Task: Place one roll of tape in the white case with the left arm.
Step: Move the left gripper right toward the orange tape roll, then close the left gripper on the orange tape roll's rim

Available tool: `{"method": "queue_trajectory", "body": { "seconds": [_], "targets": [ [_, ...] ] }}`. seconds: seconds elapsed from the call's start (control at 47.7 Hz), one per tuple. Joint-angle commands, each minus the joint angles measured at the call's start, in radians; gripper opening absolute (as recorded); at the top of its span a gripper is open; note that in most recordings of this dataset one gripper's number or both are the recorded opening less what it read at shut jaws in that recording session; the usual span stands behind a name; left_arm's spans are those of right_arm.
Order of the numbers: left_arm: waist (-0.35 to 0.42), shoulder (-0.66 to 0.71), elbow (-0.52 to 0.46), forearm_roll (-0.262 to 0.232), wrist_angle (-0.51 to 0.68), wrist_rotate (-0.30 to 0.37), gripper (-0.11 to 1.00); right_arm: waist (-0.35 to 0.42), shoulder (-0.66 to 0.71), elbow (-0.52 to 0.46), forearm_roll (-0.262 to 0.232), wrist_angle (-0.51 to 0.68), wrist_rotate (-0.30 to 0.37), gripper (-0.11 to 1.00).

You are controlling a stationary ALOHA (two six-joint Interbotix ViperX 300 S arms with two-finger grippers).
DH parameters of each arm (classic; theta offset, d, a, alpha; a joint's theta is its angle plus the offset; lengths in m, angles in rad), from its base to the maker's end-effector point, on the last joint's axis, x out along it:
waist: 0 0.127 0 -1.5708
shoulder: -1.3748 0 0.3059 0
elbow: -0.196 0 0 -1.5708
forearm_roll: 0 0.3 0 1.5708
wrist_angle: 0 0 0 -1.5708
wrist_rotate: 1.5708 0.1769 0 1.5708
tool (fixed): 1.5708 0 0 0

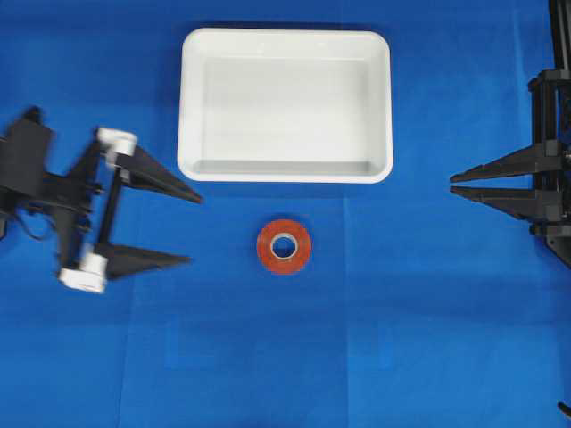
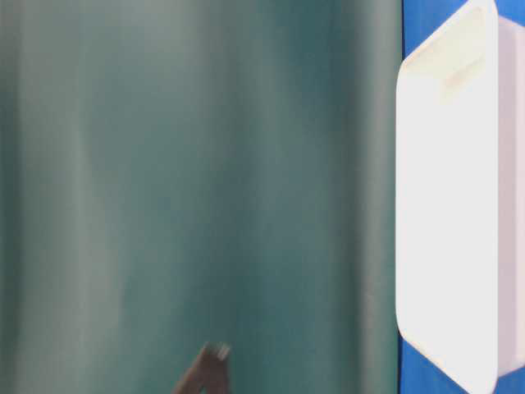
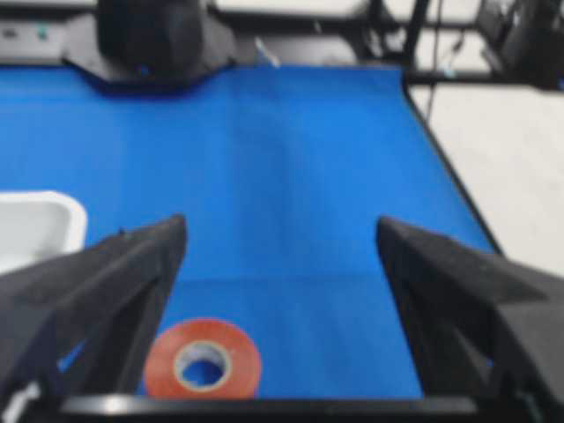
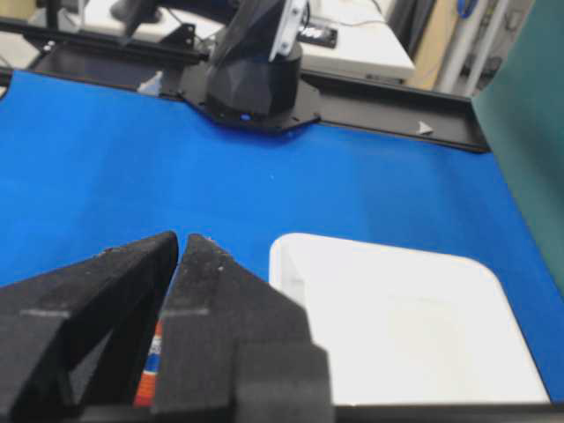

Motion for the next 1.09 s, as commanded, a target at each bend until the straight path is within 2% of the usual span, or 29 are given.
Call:
{"method": "queue_trajectory", "body": {
  "seconds": [0.0, 0.252, 0.441, 0.755, 1.07],
  "targets": [
    [-0.011, 0.063, -0.078, 0.002, 0.040, -0.003, 0.87, -0.003, 0.009, -0.021, 0.000, -0.002, 0.002, -0.11],
    [-0.011, 0.265, -0.259, 0.002, 0.285, -0.057, 0.86, -0.005, 0.020, -0.018, 0.000, -0.002, 0.000, -0.11],
    [-0.014, 0.393, -0.370, 0.002, 0.434, -0.069, 0.86, -0.003, 0.029, -0.017, 0.000, 0.009, 0.002, -0.11],
    [-0.012, 0.555, -0.476, 0.005, 0.545, -0.069, 0.87, -0.003, 0.034, -0.017, 0.000, 0.031, 0.002, -0.11],
    [-0.003, 0.670, -0.548, 0.008, 0.595, -0.067, 0.88, -0.003, 0.035, -0.017, 0.002, 0.035, 0.003, -0.11]
  ]
}}
